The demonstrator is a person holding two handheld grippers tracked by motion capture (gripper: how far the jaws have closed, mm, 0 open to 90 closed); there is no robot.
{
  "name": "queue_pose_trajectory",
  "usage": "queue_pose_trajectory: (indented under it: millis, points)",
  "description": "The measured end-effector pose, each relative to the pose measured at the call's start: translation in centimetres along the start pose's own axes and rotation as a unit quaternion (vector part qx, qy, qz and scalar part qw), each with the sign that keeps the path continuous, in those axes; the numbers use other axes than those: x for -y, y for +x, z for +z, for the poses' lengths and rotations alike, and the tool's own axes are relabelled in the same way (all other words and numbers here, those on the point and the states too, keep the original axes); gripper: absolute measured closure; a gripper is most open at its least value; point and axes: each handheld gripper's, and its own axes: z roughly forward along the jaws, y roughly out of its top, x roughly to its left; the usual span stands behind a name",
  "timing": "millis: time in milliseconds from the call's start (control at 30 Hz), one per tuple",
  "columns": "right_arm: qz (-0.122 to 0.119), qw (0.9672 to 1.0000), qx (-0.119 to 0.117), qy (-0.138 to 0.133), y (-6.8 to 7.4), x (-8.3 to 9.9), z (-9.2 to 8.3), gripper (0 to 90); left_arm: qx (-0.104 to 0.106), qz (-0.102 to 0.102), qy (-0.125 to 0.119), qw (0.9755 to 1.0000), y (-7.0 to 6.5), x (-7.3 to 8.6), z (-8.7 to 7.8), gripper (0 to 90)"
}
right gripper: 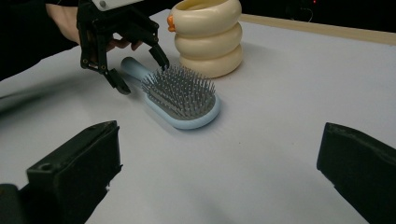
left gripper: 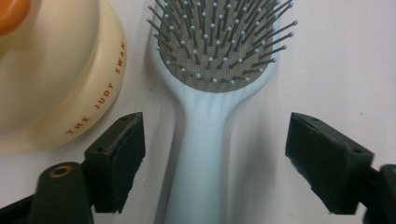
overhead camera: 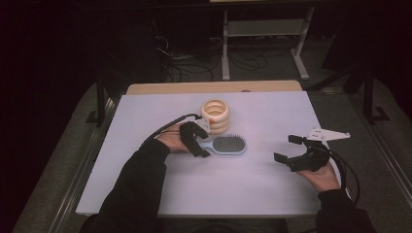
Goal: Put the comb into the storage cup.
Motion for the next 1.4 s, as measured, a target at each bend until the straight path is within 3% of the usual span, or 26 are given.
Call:
queue_pose_trajectory:
  millis: [200, 733, 1000, 1100, 1400]
  points:
    - [0.000, 1.0000, -0.002, -0.001, 0.00, -0.01, -0.02, 0.0, 0.000, -0.003, 0.003, 1.0000, 0.06, -0.04, -0.09, 27.7]
    - [-0.004, 1.0000, 0.000, -0.001, 0.04, -0.02, 0.04, 0.0, -0.022, 0.026, 0.017, 0.9993, -0.14, -0.28, 0.05, 52.6]
    - [-0.003, 1.0000, -0.001, -0.001, 0.02, -0.01, 0.05, 0.0, -0.026, 0.042, 0.022, 0.9986, -0.25, -0.33, 0.27, 63.8]
    - [-0.002, 1.0000, -0.002, -0.002, 0.04, -0.02, 0.03, 0.0, -0.018, 0.042, 0.026, 0.9986, -0.19, -0.42, 0.32, 68.8]
    - [-0.004, 1.0000, -0.002, 0.000, 0.03, -0.01, 0.10, 0.0, -0.021, 0.054, 0.030, 0.9979, -0.31, -0.55, 0.27, 70.2]
